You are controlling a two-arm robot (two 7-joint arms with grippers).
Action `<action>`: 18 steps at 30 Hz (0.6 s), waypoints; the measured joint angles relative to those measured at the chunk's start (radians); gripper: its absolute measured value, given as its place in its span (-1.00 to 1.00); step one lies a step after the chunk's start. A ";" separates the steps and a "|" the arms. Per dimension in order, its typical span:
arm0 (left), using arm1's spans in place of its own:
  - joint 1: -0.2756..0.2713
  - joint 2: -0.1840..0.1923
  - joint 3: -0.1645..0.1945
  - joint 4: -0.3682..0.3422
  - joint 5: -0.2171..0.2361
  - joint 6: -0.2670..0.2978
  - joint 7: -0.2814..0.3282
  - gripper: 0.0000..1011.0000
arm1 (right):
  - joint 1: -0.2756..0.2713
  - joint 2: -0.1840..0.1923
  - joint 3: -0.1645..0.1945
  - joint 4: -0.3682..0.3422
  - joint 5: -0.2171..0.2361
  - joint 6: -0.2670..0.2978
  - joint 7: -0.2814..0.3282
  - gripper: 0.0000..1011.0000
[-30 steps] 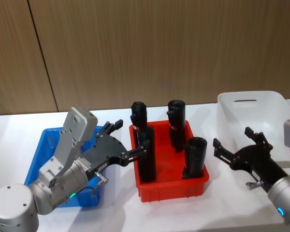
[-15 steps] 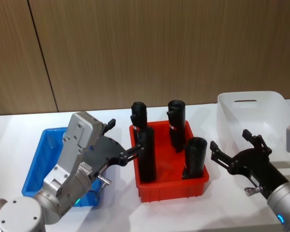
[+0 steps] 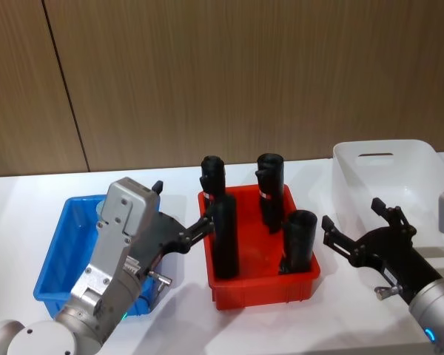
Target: Pick the cotton swabs from the blue box and place them into the white box.
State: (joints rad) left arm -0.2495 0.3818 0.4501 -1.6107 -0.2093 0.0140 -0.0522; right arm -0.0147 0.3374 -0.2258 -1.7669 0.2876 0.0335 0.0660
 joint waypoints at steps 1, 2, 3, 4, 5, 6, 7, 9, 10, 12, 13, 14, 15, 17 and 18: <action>0.004 0.000 0.001 -0.005 0.003 0.000 0.012 0.99 | 0.000 0.000 0.000 0.000 0.000 0.000 0.000 0.98; 0.006 0.000 0.002 -0.007 0.004 0.000 0.017 0.99 | 0.000 0.000 0.000 0.000 0.000 0.000 0.000 0.98; 0.008 0.000 0.003 -0.009 0.005 0.000 0.022 0.99 | 0.000 0.000 0.000 0.000 0.000 0.000 0.000 0.98; 0.010 0.000 0.004 -0.013 0.007 0.000 0.031 0.99 | 0.000 0.000 0.000 0.000 0.000 0.000 0.000 0.98; 0.011 0.000 0.004 -0.014 0.008 0.000 0.034 0.99 | 0.000 0.000 0.000 0.000 0.000 0.000 0.000 0.98; 0.012 0.000 0.004 -0.015 0.008 0.000 0.036 0.99 | 0.000 0.000 0.000 0.000 0.000 0.000 0.000 0.98; 0.012 0.000 0.005 -0.016 0.009 0.000 0.039 0.99 | 0.000 0.000 0.000 0.000 0.000 0.000 0.000 0.98; 0.013 0.000 0.005 -0.016 0.009 0.000 0.040 0.99 | 0.000 0.000 0.000 0.000 0.000 0.000 0.000 0.98; 0.013 0.000 0.005 -0.016 0.010 0.000 0.041 0.99 | 0.000 0.000 0.000 0.000 0.000 0.000 0.000 0.98; 0.013 0.000 0.005 -0.017 0.010 0.000 0.041 0.99 | 0.000 0.000 0.000 0.000 0.000 0.001 0.000 0.98; 0.013 0.000 0.005 -0.016 0.010 0.001 0.041 0.99 | 0.000 0.000 0.000 0.000 0.000 0.001 0.000 0.98; 0.013 0.000 0.005 -0.016 0.010 0.000 0.041 0.99 | 0.000 0.000 0.000 0.000 0.000 0.001 0.001 0.98; 0.013 0.000 0.005 -0.016 0.010 0.000 0.041 0.99 | 0.000 0.000 0.000 0.000 0.000 0.001 0.001 0.98; 0.013 0.000 0.005 -0.016 0.010 0.001 0.041 0.99 | 0.000 0.000 0.000 0.000 0.000 0.001 0.001 0.98; 0.013 0.000 0.005 -0.017 0.010 0.000 0.041 0.99 | 0.000 0.000 0.000 0.000 0.000 0.001 0.001 0.98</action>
State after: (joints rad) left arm -0.2365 0.3821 0.4549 -1.6272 -0.1997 0.0145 -0.0109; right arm -0.0147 0.3375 -0.2258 -1.7668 0.2874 0.0341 0.0667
